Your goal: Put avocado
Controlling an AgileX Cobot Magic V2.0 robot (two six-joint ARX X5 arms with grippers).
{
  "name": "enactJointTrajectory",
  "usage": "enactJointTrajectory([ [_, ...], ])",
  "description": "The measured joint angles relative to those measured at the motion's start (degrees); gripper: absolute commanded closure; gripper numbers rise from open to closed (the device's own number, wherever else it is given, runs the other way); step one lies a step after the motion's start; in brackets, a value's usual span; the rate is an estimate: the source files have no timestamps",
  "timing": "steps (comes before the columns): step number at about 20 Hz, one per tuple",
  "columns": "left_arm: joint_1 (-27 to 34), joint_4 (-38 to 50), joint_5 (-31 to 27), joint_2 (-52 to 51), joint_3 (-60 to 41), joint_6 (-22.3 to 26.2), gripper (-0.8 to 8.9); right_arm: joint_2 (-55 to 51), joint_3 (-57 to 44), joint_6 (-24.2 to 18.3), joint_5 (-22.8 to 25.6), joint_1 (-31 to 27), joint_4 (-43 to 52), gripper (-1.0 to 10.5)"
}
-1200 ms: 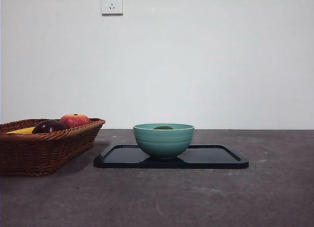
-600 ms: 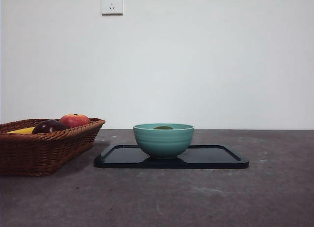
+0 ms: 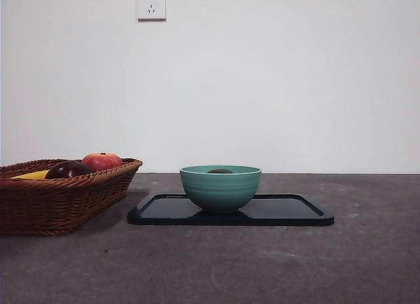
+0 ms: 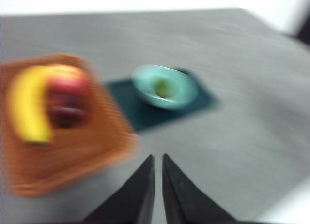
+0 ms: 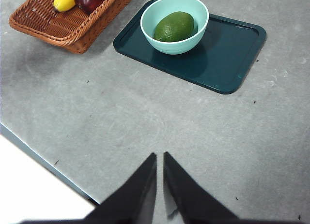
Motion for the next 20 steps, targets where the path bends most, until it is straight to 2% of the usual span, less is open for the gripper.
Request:
enactJointTrajectory([
  [4, 17.31, 14.75, 0.02, -0.17, -7.34, 11.06, 7.9, 0.0, 0.0, 0.0, 0.0, 0.0, 0.02, 9.3],
  [8, 29.44, 27.26, 0.02, -1.77, -19.02, 12.81, 7.9, 0.0, 0.0, 0.0, 0.0, 0.0, 0.02, 9.3],
  [11, 32.52, 34.23, 0.04, -3.19, -30.03, 12.61, 7.9, 0.0, 0.0, 0.0, 0.0, 0.0, 0.02, 9.3],
  [17, 33.7, 35.3, 0.04, -9.79, -42.71, 12.59, 7.9, 0.0, 0.0, 0.0, 0.0, 0.0, 0.02, 9.3],
  [20, 37.22, 35.32, 0.09, -12.39, -44.96, 11.74, 7.9, 0.0, 0.0, 0.0, 0.0, 0.0, 0.02, 9.3],
])
